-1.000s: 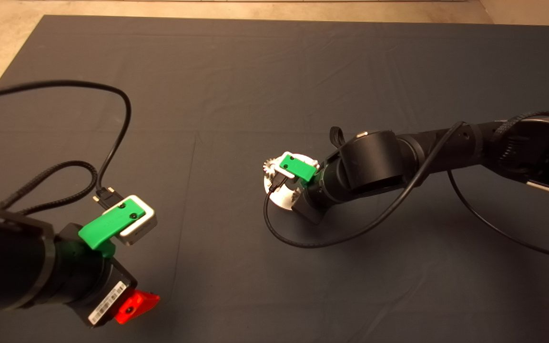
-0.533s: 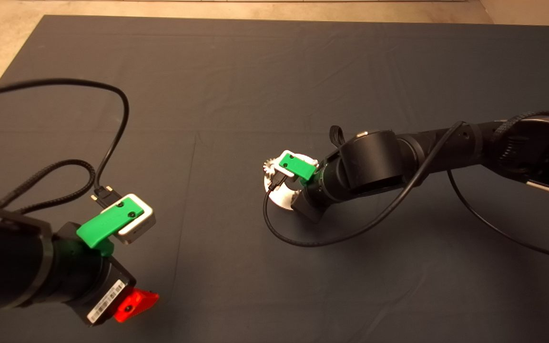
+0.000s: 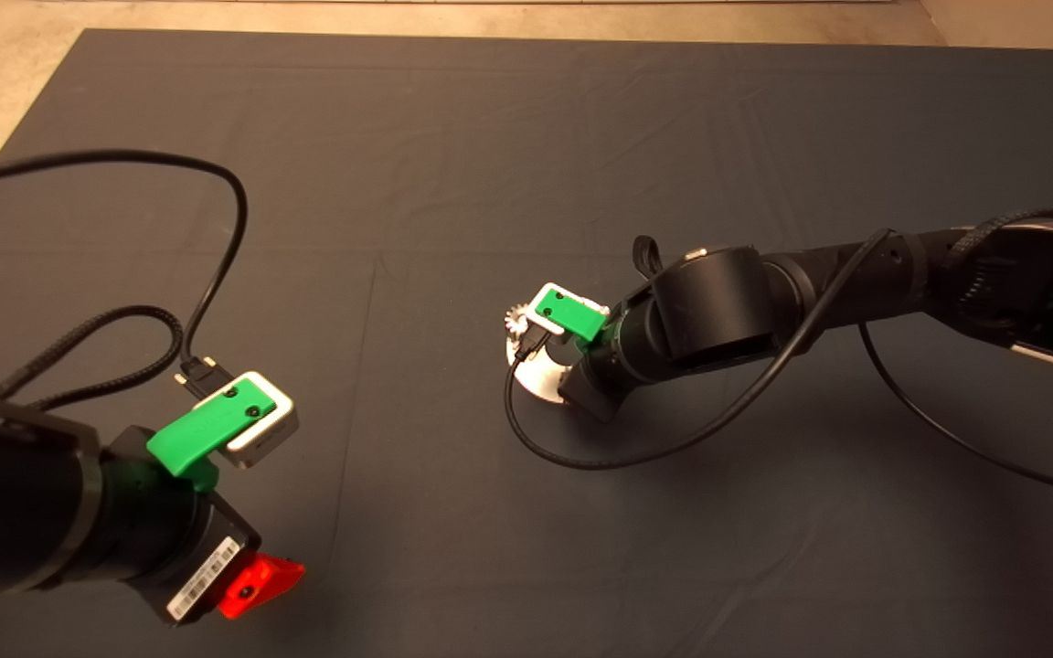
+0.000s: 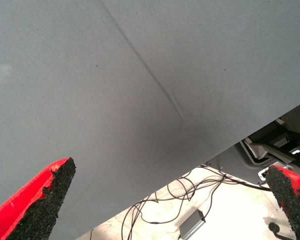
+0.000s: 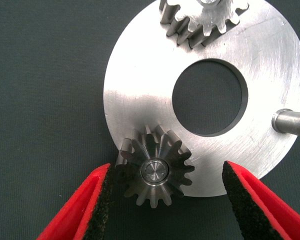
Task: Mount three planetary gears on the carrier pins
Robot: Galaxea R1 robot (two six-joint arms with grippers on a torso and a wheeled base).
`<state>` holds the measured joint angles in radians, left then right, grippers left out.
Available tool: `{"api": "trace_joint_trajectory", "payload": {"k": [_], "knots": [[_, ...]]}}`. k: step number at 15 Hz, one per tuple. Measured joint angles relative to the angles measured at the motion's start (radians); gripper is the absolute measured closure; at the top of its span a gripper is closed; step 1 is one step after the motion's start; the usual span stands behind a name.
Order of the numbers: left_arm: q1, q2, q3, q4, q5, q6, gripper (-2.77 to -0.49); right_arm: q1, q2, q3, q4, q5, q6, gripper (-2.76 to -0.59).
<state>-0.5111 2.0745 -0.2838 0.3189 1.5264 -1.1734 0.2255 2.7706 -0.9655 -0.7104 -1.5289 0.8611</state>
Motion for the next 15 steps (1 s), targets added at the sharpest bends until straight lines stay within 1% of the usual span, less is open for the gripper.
{"api": "trace_joint_trajectory", "payload": {"k": [1, 2, 4, 5, 6, 8, 10, 11, 12, 13, 15], "knots": [[0.0, 0.0, 0.0, 0.0, 0.0, 0.0, -2.77, 0.005, 0.003, 0.0, 0.0, 0.0, 0.0, -1.62], [0.0, 0.0, 0.0, 0.0, 0.0, 0.0, -2.77, 0.009, 0.004, 0.0, 0.001, 0.002, 0.0, -1.7], [0.0, 0.0, 0.0, 0.0, 0.0, 0.0, -2.77, 0.031, 0.005, 0.0, 0.009, 0.001, 0.0, -1.75], [0.0, -0.003, 0.0, 0.0, -0.001, 0.0, -2.77, 0.043, 0.006, 0.0, 0.015, 0.0, 0.0, -1.87], [0.0, -0.008, 0.0, 0.0, 0.0, 0.001, -2.77, 0.05, 0.005, 0.0, 0.02, 0.0, 0.0, -1.89], [0.0, -0.02, 0.0, 0.0, 0.0, 0.003, -2.77, 0.059, 0.005, 0.0, 0.043, 0.001, 0.0, -2.0], [-0.001, -0.028, 0.0, 0.0, 0.0, 0.003, -2.77, 0.087, -0.01, 0.0, 0.085, 0.002, 0.0, -2.04], [0.0, -0.03, 0.0, 0.0, 0.0, 0.003, -2.77, 0.102, -0.02, -0.001, 0.096, 0.001, 0.0, -2.12], [-0.001, -0.031, 0.0, 0.0, 0.0, 0.003, -2.77, 0.118, -0.035, -0.001, 0.11, 0.002, 0.0, -2.17], [-0.001, -0.031, 0.0, 0.0, 0.0, 0.003, -2.77, 0.126, -0.055, -0.001, 0.12, 0.003, 0.0, -2.28], [-0.004, -0.033, 0.0, 0.0, 0.0, 0.003, -2.77, 0.13, -0.103, -0.001, 0.136, 0.002, -0.001, -2.32]]}}
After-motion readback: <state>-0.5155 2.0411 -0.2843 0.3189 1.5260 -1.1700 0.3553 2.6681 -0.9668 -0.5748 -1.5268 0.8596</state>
